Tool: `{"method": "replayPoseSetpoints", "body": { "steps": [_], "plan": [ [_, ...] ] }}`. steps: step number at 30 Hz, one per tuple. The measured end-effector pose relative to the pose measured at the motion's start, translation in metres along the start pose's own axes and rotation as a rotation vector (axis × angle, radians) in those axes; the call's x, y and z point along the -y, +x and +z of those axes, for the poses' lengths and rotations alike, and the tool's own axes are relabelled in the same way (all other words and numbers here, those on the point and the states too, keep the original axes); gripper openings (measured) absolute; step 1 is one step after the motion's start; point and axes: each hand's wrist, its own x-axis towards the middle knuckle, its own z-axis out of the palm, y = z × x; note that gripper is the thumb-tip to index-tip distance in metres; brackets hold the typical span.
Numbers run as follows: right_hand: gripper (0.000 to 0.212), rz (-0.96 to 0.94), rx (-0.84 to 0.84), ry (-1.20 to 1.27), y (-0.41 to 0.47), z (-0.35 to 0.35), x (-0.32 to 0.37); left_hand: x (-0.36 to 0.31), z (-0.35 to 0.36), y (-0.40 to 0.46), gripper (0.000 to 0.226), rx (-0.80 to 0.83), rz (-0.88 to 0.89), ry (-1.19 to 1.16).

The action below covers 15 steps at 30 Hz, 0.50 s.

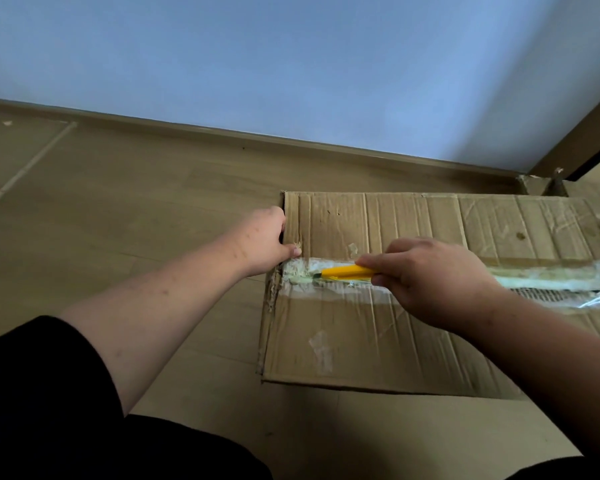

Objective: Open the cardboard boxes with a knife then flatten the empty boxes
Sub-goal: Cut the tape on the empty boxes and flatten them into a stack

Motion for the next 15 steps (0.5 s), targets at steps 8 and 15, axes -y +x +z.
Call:
{"method": "replayPoseSetpoints", "body": {
  "steps": [8,15],
  "plan": [
    [0.041,0.036,0.018,-0.055,-0.008,-0.004,-0.006,-0.006,-0.003,-0.007,0.034,0.002,0.002,0.026],
    [0.038,0.04,0.025,-0.082,-0.013,-0.005,-0.011,-0.005,-0.001,-0.007,0.033,-0.002,0.003,0.031]
  ]
}}
